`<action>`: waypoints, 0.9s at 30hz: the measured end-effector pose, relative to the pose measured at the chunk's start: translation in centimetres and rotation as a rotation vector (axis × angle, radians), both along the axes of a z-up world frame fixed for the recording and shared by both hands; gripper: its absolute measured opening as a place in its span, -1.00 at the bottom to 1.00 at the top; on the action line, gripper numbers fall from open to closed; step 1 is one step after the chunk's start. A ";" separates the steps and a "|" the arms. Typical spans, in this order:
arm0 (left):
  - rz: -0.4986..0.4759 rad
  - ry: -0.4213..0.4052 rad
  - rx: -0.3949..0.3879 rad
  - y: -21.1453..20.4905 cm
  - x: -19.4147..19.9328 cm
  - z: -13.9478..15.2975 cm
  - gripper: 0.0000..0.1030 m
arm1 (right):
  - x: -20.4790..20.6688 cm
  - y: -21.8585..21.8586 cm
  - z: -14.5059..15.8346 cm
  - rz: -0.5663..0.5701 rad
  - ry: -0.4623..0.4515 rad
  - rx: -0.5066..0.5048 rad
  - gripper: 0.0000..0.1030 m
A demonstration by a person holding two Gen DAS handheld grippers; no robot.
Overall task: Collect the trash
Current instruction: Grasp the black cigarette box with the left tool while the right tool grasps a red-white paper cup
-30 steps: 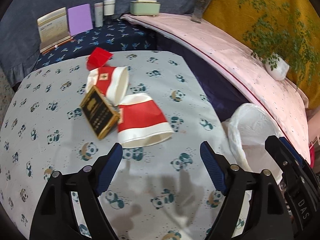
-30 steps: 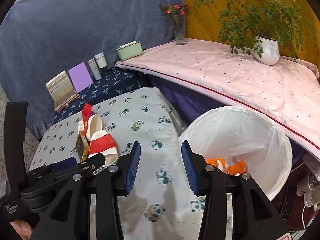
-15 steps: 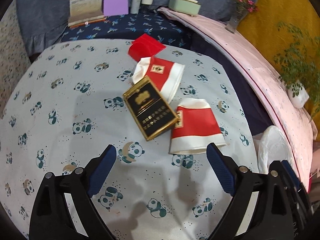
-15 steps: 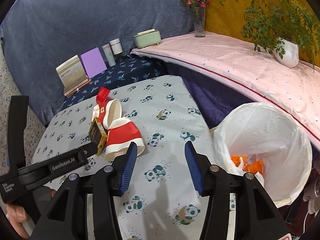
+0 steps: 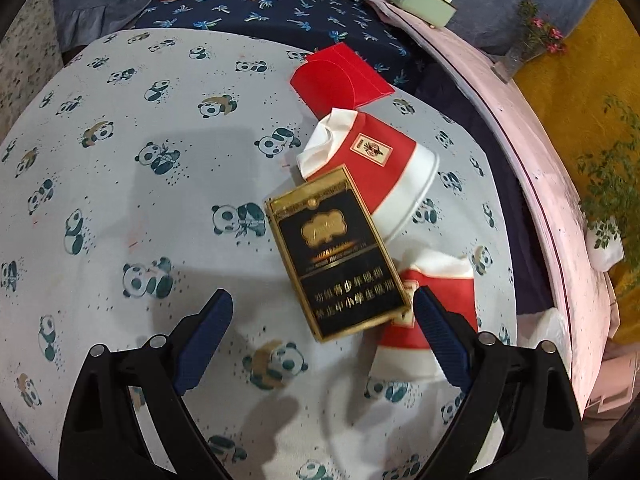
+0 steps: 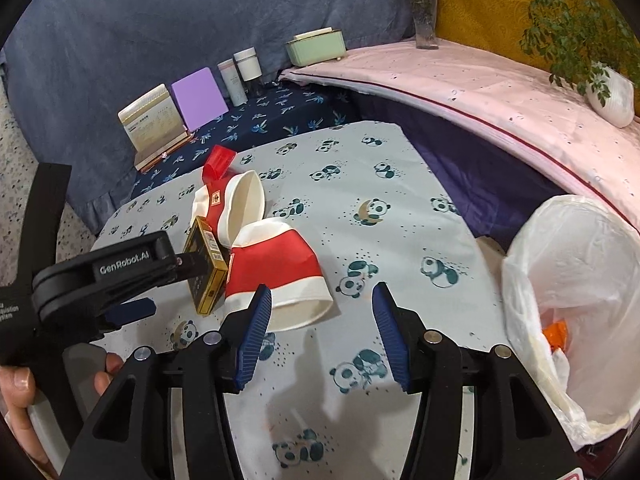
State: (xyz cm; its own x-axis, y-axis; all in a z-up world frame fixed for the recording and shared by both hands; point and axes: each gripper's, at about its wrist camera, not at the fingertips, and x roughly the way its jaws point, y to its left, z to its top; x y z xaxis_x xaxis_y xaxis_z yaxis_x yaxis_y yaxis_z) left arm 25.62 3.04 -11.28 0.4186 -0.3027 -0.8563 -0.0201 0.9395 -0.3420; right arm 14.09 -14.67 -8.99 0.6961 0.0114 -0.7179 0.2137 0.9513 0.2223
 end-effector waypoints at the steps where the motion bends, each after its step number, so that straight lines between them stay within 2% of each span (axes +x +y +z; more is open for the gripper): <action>1: 0.004 0.006 -0.001 0.0 0.4 -0.2 0.69 | 0.4 0.0 -0.2 0.002 0.002 0.004 0.01; 6: 0.021 0.056 -0.018 -0.2 1.9 -1.6 0.69 | 2.0 0.1 -0.9 0.010 0.012 0.018 0.02; 10: 0.004 0.038 -0.009 -0.5 2.1 -1.6 0.69 | 3.0 0.2 -1.5 0.015 0.021 0.026 0.10; 13: -0.017 0.017 -0.003 -0.8 2.0 -1.5 0.46 | 3.5 0.2 -2.1 0.019 0.034 0.033 0.10; 14: -0.033 0.007 0.001 -1.0 2.0 -1.5 0.27 | 3.6 0.2 -2.3 0.021 0.038 0.035 0.10; 21: -0.084 -0.021 0.007 -1.4 1.6 -1.5 0.16 | 3.7 0.1 -3.3 0.020 0.047 0.074 0.12; 27: -0.114 -0.036 0.026 -1.4 0.3 -1.3 0.15 | 3.2 0.0 -3.6 0.037 0.056 0.121 0.12</action>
